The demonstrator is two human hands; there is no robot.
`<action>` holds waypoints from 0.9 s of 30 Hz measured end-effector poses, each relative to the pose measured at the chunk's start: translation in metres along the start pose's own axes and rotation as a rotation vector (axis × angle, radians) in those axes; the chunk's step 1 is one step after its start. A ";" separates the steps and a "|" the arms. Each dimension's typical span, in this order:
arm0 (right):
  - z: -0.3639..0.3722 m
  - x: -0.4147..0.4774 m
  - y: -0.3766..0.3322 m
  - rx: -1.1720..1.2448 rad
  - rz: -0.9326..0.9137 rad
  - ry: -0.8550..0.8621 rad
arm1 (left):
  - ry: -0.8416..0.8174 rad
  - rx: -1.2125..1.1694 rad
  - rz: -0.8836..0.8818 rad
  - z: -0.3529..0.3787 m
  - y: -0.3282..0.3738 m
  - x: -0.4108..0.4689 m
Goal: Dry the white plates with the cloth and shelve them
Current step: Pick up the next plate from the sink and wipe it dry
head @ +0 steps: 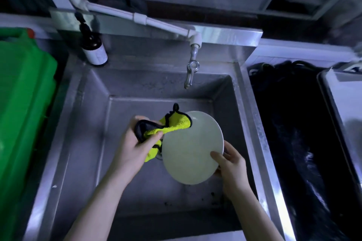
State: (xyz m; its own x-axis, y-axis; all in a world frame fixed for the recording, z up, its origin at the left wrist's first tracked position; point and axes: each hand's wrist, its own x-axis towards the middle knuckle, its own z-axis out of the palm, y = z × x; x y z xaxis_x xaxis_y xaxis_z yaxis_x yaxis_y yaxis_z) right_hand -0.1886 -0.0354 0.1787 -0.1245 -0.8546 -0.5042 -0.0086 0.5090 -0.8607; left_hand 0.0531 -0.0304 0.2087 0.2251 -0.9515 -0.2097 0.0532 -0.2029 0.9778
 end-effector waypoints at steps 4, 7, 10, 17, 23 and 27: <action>-0.006 -0.021 -0.017 0.022 -0.068 -0.025 | 0.011 -0.012 -0.020 0.003 0.028 -0.012; -0.016 -0.030 -0.030 0.050 -0.101 -0.029 | 0.031 -0.005 -0.045 0.009 0.046 -0.016; -0.028 -0.036 -0.045 0.070 -0.142 -0.037 | 0.119 0.222 0.050 0.016 0.063 -0.019; -0.061 -0.046 -0.077 0.106 -0.264 -0.065 | 0.346 0.485 0.181 0.024 0.093 -0.025; -0.079 -0.048 -0.098 0.131 -0.381 -0.038 | 0.453 0.146 0.152 0.027 0.136 -0.029; -0.087 -0.051 -0.110 0.116 -0.462 -0.044 | 0.343 -0.145 0.129 0.037 0.171 -0.043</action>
State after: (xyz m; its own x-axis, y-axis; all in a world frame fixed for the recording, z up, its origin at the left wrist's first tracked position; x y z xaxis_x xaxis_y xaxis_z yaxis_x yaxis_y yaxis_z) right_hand -0.2677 -0.0387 0.3057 -0.0915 -0.9935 -0.0675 0.0579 0.0623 -0.9964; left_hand 0.0163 -0.0330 0.3848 0.5494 -0.8298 -0.0981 0.1340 -0.0283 0.9906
